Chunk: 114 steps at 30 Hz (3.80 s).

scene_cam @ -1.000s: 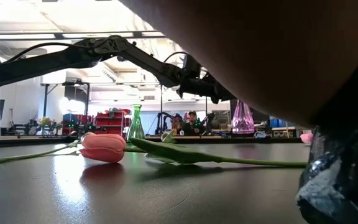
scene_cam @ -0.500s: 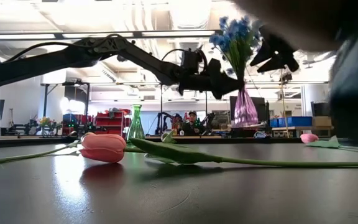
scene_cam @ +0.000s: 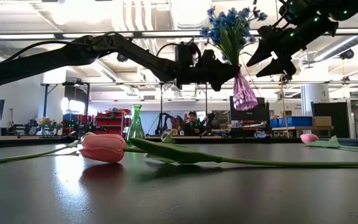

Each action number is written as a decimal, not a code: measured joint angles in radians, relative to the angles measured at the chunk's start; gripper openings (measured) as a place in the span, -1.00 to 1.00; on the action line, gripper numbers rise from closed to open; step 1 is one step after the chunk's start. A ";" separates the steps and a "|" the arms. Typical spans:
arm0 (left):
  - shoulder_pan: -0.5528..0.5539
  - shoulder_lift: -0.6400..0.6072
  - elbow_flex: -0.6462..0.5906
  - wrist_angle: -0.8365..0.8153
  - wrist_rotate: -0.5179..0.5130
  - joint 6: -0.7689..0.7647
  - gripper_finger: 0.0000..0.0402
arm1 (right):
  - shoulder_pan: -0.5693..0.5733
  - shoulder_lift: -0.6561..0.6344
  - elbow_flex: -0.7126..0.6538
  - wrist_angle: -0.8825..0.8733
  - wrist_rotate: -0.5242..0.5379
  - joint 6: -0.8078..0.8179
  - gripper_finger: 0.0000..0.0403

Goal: Sort flowers into vase by color
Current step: Put the blue flowers into the violet vase

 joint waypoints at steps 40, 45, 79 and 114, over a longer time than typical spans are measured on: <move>0.018 -0.013 0.000 0.020 0.069 -0.087 -0.31 | 0.001 0.284 0.197 0.045 -0.051 -0.105 -0.41; 0.032 -0.023 0.001 0.022 0.094 -0.104 -0.21 | -0.008 0.262 0.204 0.027 -0.042 -0.109 -0.47; 0.151 -0.121 0.000 -0.402 -0.161 0.298 -0.83 | -0.073 0.266 -0.275 0.735 0.108 -0.226 -0.50; 0.151 -0.187 -0.012 -0.604 -0.314 0.435 -1.00 | -0.098 0.532 -0.295 0.951 0.108 -0.280 0.07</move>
